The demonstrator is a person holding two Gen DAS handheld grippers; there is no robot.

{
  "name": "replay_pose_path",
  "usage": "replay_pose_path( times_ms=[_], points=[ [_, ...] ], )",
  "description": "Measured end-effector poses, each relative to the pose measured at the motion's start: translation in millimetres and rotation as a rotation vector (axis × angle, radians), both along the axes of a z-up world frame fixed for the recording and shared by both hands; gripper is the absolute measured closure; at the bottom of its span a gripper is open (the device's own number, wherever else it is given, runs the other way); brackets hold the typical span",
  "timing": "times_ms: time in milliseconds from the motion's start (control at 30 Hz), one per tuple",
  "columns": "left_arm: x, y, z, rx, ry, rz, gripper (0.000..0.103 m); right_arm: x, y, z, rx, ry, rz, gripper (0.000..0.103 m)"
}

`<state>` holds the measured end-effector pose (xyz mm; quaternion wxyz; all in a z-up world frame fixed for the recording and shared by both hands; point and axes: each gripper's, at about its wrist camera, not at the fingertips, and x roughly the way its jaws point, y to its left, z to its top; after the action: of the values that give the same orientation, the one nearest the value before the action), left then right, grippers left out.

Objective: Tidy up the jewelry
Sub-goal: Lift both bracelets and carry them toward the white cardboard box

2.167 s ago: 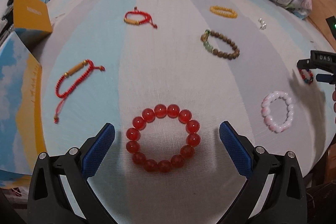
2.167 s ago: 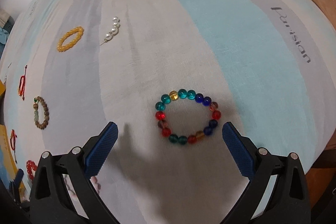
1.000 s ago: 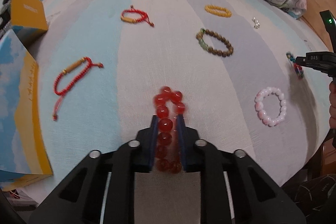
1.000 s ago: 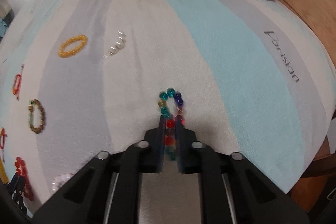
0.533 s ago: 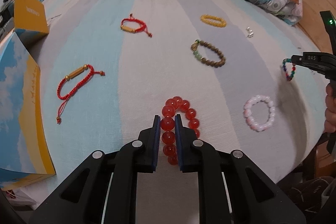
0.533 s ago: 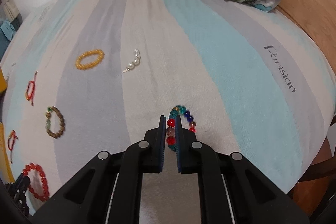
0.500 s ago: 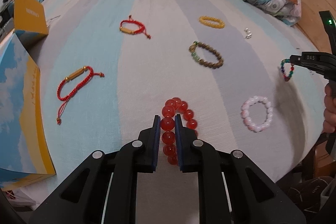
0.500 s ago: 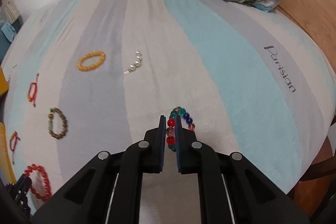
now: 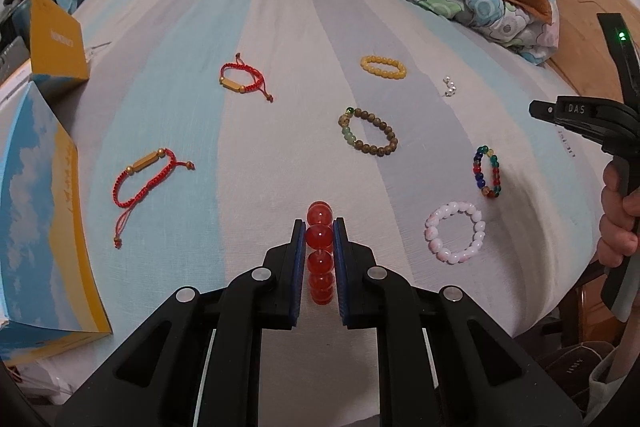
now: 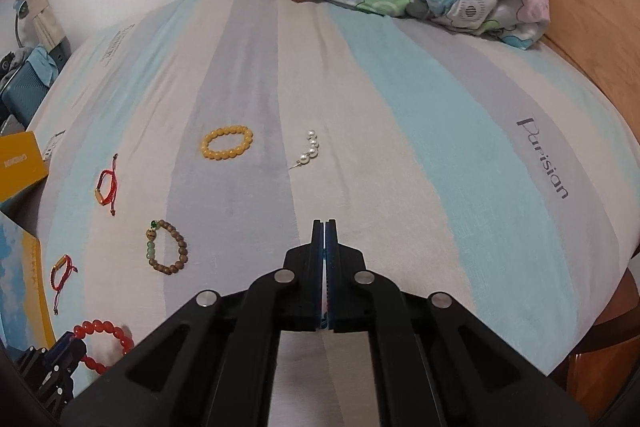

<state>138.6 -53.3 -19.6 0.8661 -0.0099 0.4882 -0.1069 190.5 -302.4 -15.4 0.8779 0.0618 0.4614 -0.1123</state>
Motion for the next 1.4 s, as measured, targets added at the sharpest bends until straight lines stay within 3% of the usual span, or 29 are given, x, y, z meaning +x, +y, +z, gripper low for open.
replay_pose_path(
  times_ms=[200, 267, 333, 600, 667, 733, 767, 1133, 1400],
  points=[
    [0.5, 1.8, -2.7, -0.004, 0.001, -0.001, 0.090, 9.7, -16.0, -44.5, 0.104, 0.147, -0.017, 0.099],
    [0.4, 0.8, -3.2, -0.004, 0.001, -0.007, 0.090, 10.7, -21.6, -59.5, 0.153, 0.187, -0.028, 0.082],
    [0.6, 1.0, -4.4, -0.008, 0.003, -0.011, 0.090, 12.1, -24.7, -70.6, 0.184, 0.216, -0.042, 0.075],
    [0.7, 0.2, -7.4, 0.000, 0.005, -0.018, 0.090, 17.6, -25.9, -99.9, 0.197, 0.280, -0.069, 0.076],
    [0.8, 0.1, -7.6, -0.001, 0.004, -0.019, 0.090, 17.4, -24.4, -99.4, 0.189, 0.278, -0.070, 0.078],
    [1.1, 0.0, -7.8, 0.000, 0.005, -0.020, 0.090, 17.3, -23.0, -97.9, 0.162, 0.275, -0.073, 0.093],
    [0.9, -0.1, -7.9, -0.001, 0.005, -0.020, 0.090, 16.6, -23.8, -97.0, 0.169, 0.268, -0.079, 0.094],
    [0.1, 1.8, -3.2, -0.041, -0.008, -0.041, 0.090, 5.2, -6.0, -40.3, 0.166, 0.101, -0.040, 0.094],
    [0.5, 6.6, 5.0, -0.058, -0.016, -0.027, 0.090, 8.9, 14.1, -18.8, 0.146, 0.053, -0.008, 0.094]
  ],
)
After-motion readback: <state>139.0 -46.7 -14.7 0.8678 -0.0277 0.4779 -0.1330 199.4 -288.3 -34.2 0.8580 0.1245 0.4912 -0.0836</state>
